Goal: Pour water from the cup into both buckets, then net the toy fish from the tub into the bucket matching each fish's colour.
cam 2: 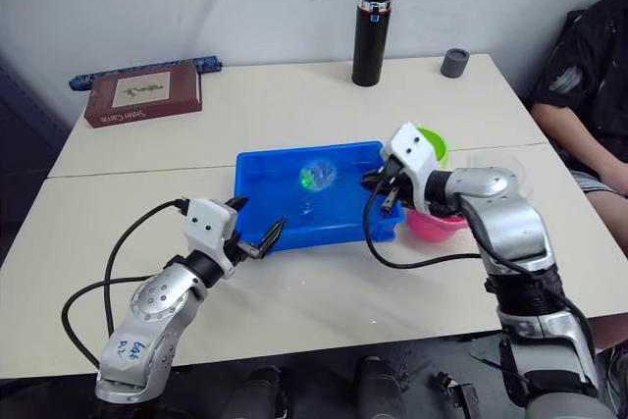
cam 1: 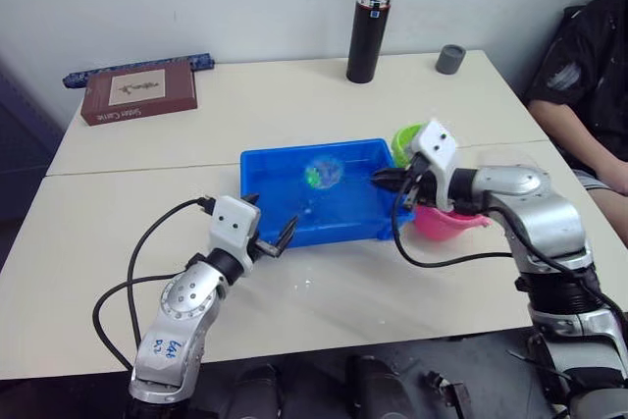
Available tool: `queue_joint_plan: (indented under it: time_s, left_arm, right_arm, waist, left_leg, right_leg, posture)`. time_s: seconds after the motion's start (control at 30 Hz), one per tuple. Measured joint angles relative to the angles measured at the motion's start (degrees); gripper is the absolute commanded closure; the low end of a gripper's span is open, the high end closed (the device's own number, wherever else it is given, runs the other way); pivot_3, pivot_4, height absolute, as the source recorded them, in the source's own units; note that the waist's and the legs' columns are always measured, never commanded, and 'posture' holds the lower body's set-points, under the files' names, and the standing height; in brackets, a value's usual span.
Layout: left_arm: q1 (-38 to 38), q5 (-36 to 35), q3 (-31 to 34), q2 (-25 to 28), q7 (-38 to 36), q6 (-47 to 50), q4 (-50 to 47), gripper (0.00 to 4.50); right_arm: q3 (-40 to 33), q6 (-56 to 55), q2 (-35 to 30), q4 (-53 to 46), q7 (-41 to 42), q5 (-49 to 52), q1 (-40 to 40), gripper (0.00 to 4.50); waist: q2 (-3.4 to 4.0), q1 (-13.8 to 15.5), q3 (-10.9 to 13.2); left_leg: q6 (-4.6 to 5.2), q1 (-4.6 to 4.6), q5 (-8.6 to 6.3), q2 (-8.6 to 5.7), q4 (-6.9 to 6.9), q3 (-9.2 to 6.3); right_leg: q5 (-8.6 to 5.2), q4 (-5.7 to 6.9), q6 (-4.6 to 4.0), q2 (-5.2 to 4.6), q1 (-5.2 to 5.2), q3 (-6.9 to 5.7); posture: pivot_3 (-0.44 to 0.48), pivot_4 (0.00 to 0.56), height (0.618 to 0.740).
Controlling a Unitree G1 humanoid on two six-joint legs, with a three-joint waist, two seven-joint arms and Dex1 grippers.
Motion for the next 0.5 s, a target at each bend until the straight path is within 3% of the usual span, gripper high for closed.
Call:
queue_joint_plan:
  time_s: [0.27,0.5]
  left_arm:
    - [-2.9,-3.1,-0.2,1.5,-5.8,-1.6,1.0,0.05]
    - [-6.2,-5.7,-1.2,2.7,-11.2,-3.4,4.9,0.05]
  right_arm:
    - [-7.0,7.8,-3.5,-8.8,-5.0,4.3,3.8,4.50]
    - [-11.8,10.3,-5.9,-10.3,-9.2,6.4,4.7,4.50]
  waist:
    - [0.00,0.2,0.0]
    - [0.00,0.2,0.0]
  left_leg:
    - [0.01,-0.03,0.00,-0.03,0.01,0.00]
    - [0.02,-0.02,0.01,-0.03,-0.01,0.01]
  right_leg:
    - [0.00,-0.05,-0.01,-0.01,0.02,0.00]
    - [-0.01,-0.04,-0.01,0.04,0.01,-0.01]
  posture:
    - [0.000,0.150,0.740]
    - [0.000,0.150,0.740]
